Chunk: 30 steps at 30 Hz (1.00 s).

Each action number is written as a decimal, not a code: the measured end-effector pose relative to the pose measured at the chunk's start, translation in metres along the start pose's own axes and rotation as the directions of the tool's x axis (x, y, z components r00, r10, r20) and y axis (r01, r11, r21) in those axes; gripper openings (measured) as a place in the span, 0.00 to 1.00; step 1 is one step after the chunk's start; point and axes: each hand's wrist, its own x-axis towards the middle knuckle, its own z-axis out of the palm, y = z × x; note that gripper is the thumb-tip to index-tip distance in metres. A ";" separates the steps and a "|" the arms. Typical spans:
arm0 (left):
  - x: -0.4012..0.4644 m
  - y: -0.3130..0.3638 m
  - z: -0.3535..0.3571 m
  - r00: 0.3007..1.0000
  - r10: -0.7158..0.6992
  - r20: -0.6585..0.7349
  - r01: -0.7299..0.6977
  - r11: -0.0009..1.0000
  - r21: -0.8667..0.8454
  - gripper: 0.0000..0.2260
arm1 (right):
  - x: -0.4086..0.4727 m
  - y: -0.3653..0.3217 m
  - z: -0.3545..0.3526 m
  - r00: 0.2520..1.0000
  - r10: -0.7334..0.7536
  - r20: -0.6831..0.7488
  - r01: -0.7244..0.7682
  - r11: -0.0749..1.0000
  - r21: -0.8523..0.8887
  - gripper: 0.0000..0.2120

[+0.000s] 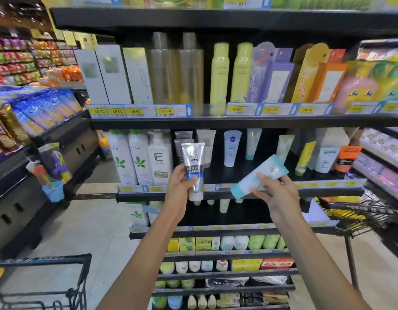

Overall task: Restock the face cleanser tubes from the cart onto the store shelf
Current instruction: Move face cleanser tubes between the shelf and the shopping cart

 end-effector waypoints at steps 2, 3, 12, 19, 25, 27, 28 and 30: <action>0.012 0.000 0.003 0.998 0.014 -0.067 -0.013 1.000 0.004 0.19 | 0.014 -0.001 0.000 1.000 0.006 0.029 -0.006 1.000 -0.029 0.18; 0.018 0.000 0.005 0.995 0.018 -0.101 -0.018 1.000 0.006 0.19 | 0.020 -0.002 -0.001 0.999 0.015 0.041 -0.013 0.999 -0.042 0.17; 0.062 -0.008 0.015 0.942 0.160 -0.295 -0.051 0.937 0.346 0.26 | 0.081 -0.011 -0.002 0.987 0.031 0.156 -0.009 0.990 -0.143 0.17; 0.074 -0.012 0.024 0.880 0.307 -0.362 -0.080 0.848 0.525 0.25 | 0.109 -0.011 0.002 0.976 0.039 0.213 0.004 0.981 -0.195 0.20; 0.073 -0.018 0.024 0.849 0.390 -0.356 -0.101 0.781 0.616 0.25 | 0.119 -0.005 0.002 0.976 0.050 0.214 0.004 0.970 -0.244 0.20; 0.073 -0.024 0.021 0.853 0.388 -0.348 -0.079 0.756 0.650 0.24 | 0.121 -0.003 0.002 0.976 0.048 0.211 0.008 0.966 -0.259 0.20; 0.072 -0.026 0.021 0.856 0.386 -0.344 -0.066 0.741 0.668 0.24 | 0.122 -0.002 0.002 0.976 0.047 0.211 0.011 0.964 -0.267 0.20; 0.071 -0.030 0.021 0.854 0.396 -0.336 -0.037 0.691 0.722 0.22 | 0.125 0.001 0.002 0.975 0.045 0.216 0.017 0.960 -0.278 0.20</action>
